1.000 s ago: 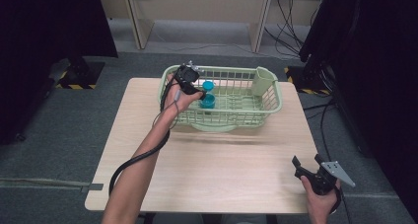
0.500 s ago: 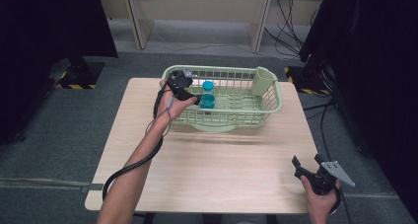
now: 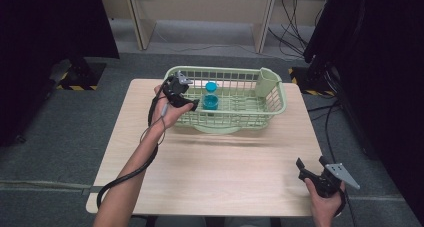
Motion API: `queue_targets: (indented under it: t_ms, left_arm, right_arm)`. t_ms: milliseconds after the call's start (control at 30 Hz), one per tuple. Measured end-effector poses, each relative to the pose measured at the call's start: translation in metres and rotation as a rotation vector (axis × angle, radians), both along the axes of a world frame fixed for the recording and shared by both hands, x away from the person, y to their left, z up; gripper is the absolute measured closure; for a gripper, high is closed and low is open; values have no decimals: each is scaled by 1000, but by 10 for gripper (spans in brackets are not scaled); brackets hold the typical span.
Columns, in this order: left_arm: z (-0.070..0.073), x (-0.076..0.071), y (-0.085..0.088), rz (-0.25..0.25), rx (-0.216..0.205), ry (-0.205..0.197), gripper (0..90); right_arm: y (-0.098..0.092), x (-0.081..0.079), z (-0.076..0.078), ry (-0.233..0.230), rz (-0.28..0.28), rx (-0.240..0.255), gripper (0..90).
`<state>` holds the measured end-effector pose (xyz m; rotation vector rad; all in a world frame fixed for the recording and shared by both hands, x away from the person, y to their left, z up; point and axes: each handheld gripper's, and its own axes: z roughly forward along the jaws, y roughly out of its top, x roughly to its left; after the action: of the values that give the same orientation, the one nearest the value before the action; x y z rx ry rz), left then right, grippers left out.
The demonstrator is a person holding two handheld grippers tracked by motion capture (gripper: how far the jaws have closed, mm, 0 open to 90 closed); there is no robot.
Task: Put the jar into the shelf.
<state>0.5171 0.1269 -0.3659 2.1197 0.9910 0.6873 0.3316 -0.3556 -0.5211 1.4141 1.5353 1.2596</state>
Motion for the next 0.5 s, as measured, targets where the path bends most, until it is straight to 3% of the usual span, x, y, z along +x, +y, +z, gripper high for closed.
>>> queue_targets:
  t_ms: [500]
  left_arm:
    - [-2,-16,10,0,-18,-21,176]
  right_arm:
    - [0,0,0,-2,-1,-2,78]
